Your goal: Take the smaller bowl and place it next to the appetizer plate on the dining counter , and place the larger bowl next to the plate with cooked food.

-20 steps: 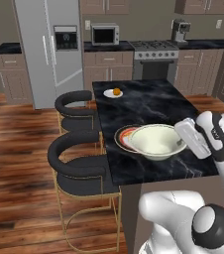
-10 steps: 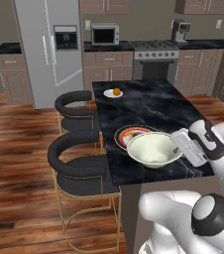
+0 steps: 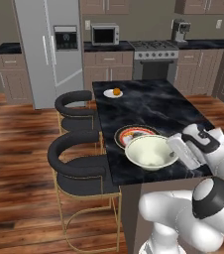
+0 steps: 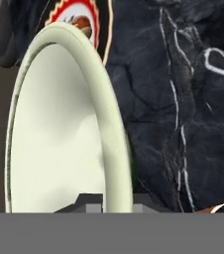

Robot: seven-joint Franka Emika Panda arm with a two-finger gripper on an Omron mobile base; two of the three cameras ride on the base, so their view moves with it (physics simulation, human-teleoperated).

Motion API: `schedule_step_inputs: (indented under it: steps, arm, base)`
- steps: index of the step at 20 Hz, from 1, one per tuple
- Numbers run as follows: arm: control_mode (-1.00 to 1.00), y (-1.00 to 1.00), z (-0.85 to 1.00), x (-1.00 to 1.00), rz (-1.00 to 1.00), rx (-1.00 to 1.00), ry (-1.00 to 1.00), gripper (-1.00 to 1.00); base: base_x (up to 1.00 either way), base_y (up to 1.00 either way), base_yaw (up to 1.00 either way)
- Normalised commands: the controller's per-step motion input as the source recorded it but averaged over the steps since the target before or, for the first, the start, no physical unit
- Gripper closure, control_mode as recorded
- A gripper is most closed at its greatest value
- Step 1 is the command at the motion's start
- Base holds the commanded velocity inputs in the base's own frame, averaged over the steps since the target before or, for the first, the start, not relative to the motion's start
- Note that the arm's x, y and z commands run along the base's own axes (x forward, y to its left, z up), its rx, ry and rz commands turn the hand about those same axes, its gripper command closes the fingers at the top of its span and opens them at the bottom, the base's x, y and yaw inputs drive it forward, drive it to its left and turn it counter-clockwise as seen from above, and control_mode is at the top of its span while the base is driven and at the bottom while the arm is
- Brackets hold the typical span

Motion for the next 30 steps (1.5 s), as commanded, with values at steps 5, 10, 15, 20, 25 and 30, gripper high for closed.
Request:
schedule_step_inputs:
  steps: [5,10,15,20,25,30]
  arm:
    - [-1.0,-0.03,-0.16,0.25,0.0,0.0,0.0,1.0]
    - [-1.0,0.0,-0.12,0.15,0.0,0.0,0.0,1.0]
    - [-1.0,0.0,-0.01,0.0,0.0,0.0,0.0,-1.0]
    - [-1.0,0.0,0.03,-0.3,0.0,0.0,0.0,-1.0]
    - [-1.0,-0.01,0.17,-0.35,0.0,0.01,-0.01,-1.0]
    - [-1.0,-0.14,0.52,-0.57,-0.03,0.02,0.0,-1.0]
  base:
    - [0.0,0.0,0.0]
    - [0.0,0.0,0.0]
    - [0.0,0.0,0.0]
    - [0.0,0.0,0.0]
    - [0.0,0.0,0.0]
    - [0.0,0.0,0.0]
